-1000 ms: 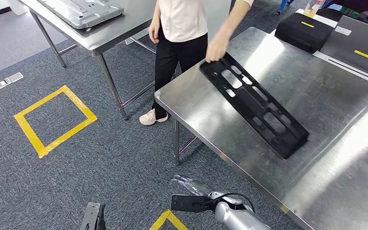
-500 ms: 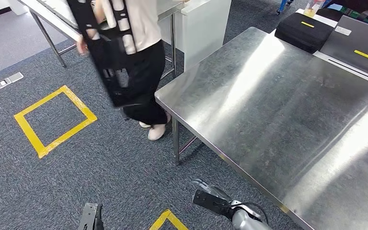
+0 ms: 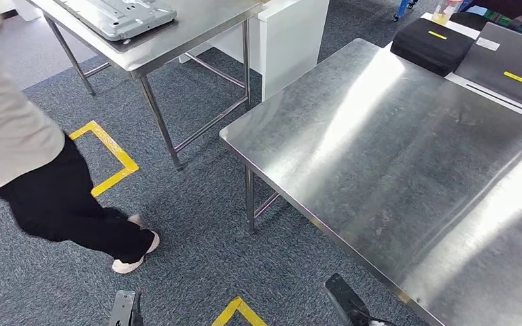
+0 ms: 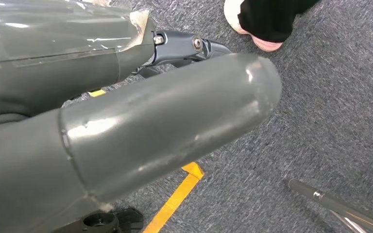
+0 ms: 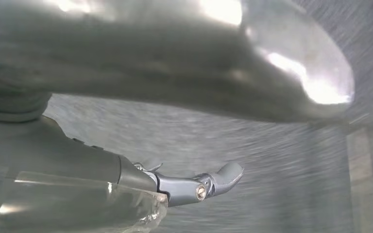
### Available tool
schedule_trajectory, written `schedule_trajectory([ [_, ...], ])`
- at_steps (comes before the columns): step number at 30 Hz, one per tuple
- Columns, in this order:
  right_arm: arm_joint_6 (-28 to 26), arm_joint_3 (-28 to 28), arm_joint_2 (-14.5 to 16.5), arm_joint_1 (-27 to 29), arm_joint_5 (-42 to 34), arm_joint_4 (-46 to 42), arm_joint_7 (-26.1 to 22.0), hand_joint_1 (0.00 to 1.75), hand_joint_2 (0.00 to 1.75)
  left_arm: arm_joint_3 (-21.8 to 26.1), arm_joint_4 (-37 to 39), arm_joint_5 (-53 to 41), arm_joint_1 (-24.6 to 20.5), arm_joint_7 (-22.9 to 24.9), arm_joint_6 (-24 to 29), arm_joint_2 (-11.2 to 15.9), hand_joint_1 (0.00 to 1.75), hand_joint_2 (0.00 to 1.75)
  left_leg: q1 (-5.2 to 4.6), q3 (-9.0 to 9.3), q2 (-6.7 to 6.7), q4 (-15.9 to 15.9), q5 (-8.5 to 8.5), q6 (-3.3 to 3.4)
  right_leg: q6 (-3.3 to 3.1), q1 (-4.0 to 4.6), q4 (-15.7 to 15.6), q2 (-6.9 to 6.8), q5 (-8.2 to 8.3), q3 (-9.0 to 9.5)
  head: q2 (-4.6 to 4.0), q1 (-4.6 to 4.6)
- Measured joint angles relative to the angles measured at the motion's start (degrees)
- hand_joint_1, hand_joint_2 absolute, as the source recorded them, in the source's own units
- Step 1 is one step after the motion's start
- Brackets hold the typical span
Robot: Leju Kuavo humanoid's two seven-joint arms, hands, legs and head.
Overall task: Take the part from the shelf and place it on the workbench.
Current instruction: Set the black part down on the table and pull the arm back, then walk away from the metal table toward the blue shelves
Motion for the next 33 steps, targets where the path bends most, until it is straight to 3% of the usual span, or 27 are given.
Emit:
schedule_trajectory([
  [10, -2.4, -11.7, 0.7, 7.9, -7.0, 5.3, 14.0, 0.0, 0.0, 0.4, 0.0, -2.4, 0.5, 2.0, -0.1, -0.4, 0.0, 0.0, 0.02, -0.03, 0.04, 0.0, -0.18, -0.01, -0.04, 0.01, 0.0, 0.01, -0.12, -0.01, 0.0, -0.01],
  [17, -3.1, -15.6, 2.5, 10.6, -8.2, 6.9, 14.4, 0.0, 0.0, 0.4, 0.0, -4.2, 0.6, 2.8, 0.0, -0.8, 0.0, 0.0, 0.02, -0.01, 0.07, 0.0, -0.19, -0.04, -0.08, 0.01, 0.0, 0.03, -0.14, -0.01, 0.0, -0.01],
  [24, -0.2, -17.3, 3.6, 10.9, -8.1, 7.4, 14.0, 0.0, 0.0, 0.3, 0.0, -4.8, 0.6, 3.4, -0.1, -1.1, 0.0, 0.0, -0.03, -0.03, 0.07, 0.0, -0.2, 0.02, -0.03, -0.06, 0.0, 0.03, -0.1, 0.02, 0.0, -0.01],
  [30, 1.8, -17.3, 4.4, 11.0, -6.2, 7.8, 15.2, 0.0, 0.0, 0.1, 0.0, -5.5, 0.6, 3.9, -0.2, -1.2, 0.0, 0.0, -0.37, 0.0, 0.07, 0.1, -0.26, 0.54, 0.26, -0.67, -0.2, 0.08, 0.0, 0.15, 0.0, -0.02],
  [33, 1.8, -17.3, 4.6, 11.2, -6.1, 8.0, 15.3, 0.0, 0.0, 0.1, 0.0, -5.6, 0.6, 3.9, -0.2, -1.3, 0.0, 0.0, 0.05, 0.62, 0.57, -1.0, 0.44, 1.25, 0.59, -0.45, 0.3, -0.24, -0.4, -0.03, 0.0, -0.01],
])
